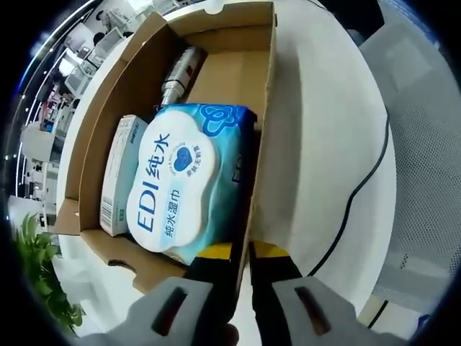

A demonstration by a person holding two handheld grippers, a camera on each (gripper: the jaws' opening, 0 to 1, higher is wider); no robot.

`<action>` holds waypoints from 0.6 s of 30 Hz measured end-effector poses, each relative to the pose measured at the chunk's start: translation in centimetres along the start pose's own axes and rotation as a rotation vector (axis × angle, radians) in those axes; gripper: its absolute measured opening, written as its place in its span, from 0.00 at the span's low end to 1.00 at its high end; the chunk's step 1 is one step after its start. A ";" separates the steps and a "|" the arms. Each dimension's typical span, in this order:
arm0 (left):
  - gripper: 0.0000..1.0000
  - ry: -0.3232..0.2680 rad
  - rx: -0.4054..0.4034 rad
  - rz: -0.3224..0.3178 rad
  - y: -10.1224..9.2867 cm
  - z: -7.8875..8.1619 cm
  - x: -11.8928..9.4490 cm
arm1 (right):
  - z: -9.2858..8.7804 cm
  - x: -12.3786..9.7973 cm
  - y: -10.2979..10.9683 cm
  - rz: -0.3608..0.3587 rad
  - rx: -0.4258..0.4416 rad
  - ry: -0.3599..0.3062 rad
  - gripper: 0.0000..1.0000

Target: Operate the shoe box by opening the lid, removing the specified soft item, and placing it in the target area until the item is outside and the box remains undamaged.

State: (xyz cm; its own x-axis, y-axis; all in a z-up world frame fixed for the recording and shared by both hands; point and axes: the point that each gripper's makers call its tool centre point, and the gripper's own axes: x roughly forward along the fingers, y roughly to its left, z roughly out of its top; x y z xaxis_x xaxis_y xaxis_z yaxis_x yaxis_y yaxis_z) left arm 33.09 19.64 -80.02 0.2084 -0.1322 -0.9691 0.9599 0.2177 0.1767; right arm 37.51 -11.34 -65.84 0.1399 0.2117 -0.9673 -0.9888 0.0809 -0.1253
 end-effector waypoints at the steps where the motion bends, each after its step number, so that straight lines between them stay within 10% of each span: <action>1: 0.06 0.001 -0.001 -0.001 0.0 0.0 0.0 | -0.2 -0.1 0.0 -0.001 0.001 0.002 0.50; 18: 0.06 -0.001 0.001 0.002 0.0 0.1 0.0 | -1.6 -0.8 0.0 0.007 0.002 0.032 0.50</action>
State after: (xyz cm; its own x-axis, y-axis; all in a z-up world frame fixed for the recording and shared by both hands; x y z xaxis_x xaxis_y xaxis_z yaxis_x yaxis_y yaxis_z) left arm 33.07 19.54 -79.96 0.2101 -0.1329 -0.9686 0.9598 0.2167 0.1785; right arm 37.32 -13.09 -65.39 0.1308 0.1815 -0.9746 -0.9897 0.0812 -0.1177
